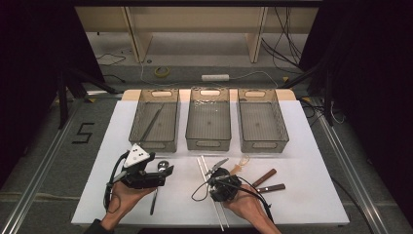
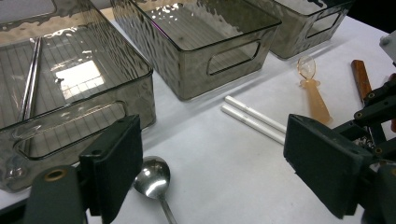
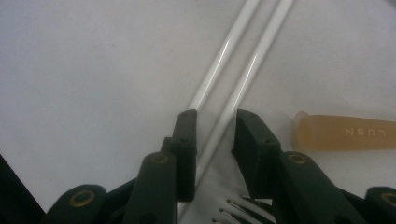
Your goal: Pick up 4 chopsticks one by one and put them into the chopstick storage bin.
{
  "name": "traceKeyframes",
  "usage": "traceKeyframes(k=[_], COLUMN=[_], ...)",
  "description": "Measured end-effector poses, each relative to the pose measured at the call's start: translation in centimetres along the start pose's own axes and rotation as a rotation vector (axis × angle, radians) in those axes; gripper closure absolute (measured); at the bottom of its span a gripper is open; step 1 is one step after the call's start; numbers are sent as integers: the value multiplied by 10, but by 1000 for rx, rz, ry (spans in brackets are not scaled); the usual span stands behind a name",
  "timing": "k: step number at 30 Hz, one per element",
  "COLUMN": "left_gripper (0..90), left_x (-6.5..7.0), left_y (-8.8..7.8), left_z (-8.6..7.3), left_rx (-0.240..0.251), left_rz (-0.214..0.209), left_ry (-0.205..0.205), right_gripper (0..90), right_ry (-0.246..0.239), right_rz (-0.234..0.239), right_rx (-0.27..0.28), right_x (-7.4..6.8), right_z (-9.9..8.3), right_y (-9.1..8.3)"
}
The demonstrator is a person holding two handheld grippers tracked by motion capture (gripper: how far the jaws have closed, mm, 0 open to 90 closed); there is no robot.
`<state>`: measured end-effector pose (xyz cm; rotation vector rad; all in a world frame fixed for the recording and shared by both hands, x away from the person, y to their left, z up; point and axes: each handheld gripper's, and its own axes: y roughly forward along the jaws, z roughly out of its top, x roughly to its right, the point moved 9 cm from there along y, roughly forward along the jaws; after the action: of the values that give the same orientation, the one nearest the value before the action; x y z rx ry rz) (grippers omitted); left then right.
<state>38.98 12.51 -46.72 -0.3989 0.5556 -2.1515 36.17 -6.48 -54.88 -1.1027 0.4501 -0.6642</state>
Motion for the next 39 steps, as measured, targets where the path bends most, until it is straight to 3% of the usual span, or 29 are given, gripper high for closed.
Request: traceKeyframes(k=[16, 27, 39], left_gripper=[192, 192, 194], left_x=[1, 1, 2], left_y=[1, 1, 1], left_z=[0, 0, 0], left_rx=[0, -1, -2], left_rz=[0, -1, -2], left_ry=[1, 0, 7], right_gripper=[787, 770, 775], right_ry=[-27, -14, -61], right_rz=[10, 18, 10], right_rx=[-23, -39, -72], right_x=[1, 2, -1], right_z=[0, -2, -3], right_y=[-1, -1, -3])
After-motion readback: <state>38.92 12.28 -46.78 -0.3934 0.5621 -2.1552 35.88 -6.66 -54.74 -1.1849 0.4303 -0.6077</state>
